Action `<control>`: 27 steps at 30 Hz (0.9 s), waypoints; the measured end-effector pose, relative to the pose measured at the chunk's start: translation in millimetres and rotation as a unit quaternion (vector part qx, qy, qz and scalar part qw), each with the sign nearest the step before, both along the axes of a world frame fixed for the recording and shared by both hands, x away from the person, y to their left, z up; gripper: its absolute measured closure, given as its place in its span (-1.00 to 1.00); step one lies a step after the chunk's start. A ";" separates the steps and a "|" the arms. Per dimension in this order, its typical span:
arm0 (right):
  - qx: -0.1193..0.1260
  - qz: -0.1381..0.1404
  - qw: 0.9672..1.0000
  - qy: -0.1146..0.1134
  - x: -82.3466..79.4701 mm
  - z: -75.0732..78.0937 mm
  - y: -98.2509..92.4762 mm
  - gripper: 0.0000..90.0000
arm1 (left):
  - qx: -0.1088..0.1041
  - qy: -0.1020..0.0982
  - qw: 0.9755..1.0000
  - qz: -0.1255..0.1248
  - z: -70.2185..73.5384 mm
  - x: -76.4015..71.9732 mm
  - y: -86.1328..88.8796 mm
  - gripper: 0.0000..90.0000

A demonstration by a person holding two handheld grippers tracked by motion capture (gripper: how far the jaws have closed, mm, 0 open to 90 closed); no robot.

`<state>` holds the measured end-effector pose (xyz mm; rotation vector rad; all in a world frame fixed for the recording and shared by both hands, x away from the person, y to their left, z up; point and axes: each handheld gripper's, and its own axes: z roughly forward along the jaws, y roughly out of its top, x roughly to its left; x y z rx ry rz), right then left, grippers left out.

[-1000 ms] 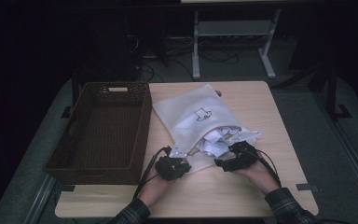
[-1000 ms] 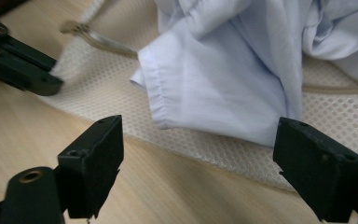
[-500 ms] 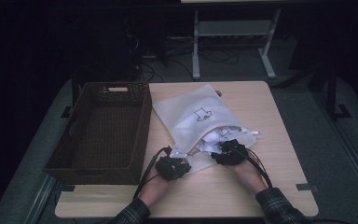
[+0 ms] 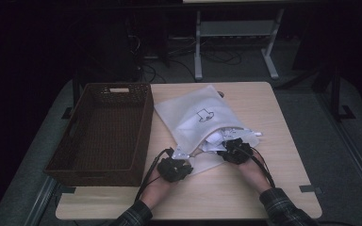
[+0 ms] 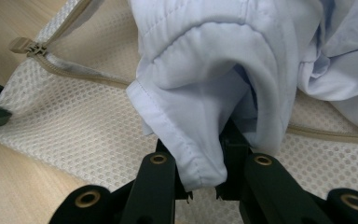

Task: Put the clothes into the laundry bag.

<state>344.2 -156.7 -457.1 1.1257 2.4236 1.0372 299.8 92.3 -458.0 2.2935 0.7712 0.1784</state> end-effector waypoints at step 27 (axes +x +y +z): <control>0.007 -0.015 1.000 -0.018 47.0 9.2 18.8 0.75 | -0.018 0.013 1.000 -0.007 2.1 -1.3 0.9 0.92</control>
